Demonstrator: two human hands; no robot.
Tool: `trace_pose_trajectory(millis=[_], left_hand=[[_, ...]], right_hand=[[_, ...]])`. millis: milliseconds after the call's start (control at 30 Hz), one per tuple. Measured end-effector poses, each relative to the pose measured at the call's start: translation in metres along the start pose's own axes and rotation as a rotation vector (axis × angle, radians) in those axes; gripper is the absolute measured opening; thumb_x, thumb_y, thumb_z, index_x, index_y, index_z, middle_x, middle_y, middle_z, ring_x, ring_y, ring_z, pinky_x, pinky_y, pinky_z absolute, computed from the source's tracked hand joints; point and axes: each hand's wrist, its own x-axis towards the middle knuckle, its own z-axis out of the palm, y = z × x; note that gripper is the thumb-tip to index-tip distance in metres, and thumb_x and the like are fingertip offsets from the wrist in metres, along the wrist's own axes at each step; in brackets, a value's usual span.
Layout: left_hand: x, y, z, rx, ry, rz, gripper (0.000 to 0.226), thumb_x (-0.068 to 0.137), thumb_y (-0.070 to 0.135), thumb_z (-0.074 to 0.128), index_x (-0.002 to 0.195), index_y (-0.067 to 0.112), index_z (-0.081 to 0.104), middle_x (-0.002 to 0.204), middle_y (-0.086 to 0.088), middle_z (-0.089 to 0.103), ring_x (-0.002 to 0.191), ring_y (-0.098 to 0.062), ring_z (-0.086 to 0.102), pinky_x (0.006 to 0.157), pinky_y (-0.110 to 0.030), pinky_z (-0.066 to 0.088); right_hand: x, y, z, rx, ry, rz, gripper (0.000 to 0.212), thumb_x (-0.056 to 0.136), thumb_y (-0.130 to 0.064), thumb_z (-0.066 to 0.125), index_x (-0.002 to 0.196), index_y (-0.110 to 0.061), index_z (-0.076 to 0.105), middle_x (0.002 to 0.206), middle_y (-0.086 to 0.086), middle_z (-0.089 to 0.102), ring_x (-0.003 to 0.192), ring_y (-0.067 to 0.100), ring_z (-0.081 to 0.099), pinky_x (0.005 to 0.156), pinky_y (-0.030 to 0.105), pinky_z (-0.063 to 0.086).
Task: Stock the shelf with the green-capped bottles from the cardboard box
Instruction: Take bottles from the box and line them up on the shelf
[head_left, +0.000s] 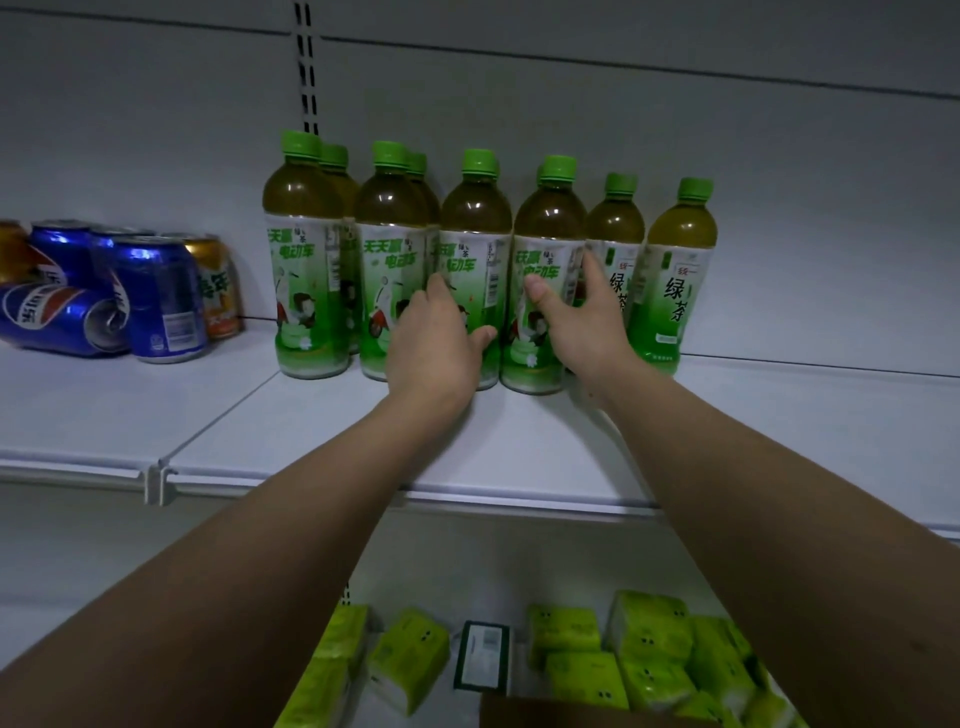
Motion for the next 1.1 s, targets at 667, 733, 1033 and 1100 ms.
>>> trace_pose_trajectory(millis=[667,733,1033,1100], left_hand=[[-0.084,0.036,-0.057,0.011,-0.195,0.058,0.059,0.086,0.034,0.061,0.138,0.012,0.042,0.137,-0.015,0.048,0.125,-0.033,0.048,0.105,-0.043,0.041],[-0.12,0.044,-0.064,-0.077,-0.182,0.11,0.047,0.086,0.03,0.056,0.13,0.014,0.052,0.126,-0.009,0.059,0.115,-0.027,0.055,0.098,-0.039,0.046],[-0.275,0.029,-0.01,-0.355,-0.318,0.085,0.025,0.079,0.017,0.052,0.098,0.012,0.068,0.088,-0.002,0.068,0.082,-0.023,0.063,0.077,-0.034,0.05],[-0.309,0.015,0.013,-0.322,-0.413,0.0,0.025,0.082,0.019,0.051,0.1,0.012,0.068,0.094,-0.007,0.071,0.088,-0.027,0.065,0.079,-0.035,0.051]], right_hand=[[-0.103,-0.026,-0.072,-0.154,-0.162,0.222,0.033,0.097,-0.024,0.054,0.126,-0.008,0.053,0.115,0.016,0.062,0.085,0.021,0.056,0.069,0.032,0.046],[-0.128,-0.028,-0.085,-0.176,-0.115,0.137,0.02,0.097,-0.019,0.051,0.11,-0.007,0.061,0.093,0.009,0.063,0.071,0.015,0.051,0.063,0.028,0.043],[-0.228,0.049,-0.111,-0.252,0.056,0.126,0.034,0.085,-0.006,0.055,0.06,-0.026,0.046,0.058,-0.005,0.05,0.065,0.014,0.049,0.064,0.027,0.038],[-0.253,0.08,-0.115,-0.28,-0.019,0.259,0.031,0.087,-0.005,0.055,0.062,-0.024,0.049,0.059,-0.006,0.05,0.061,0.011,0.046,0.067,0.028,0.038]])
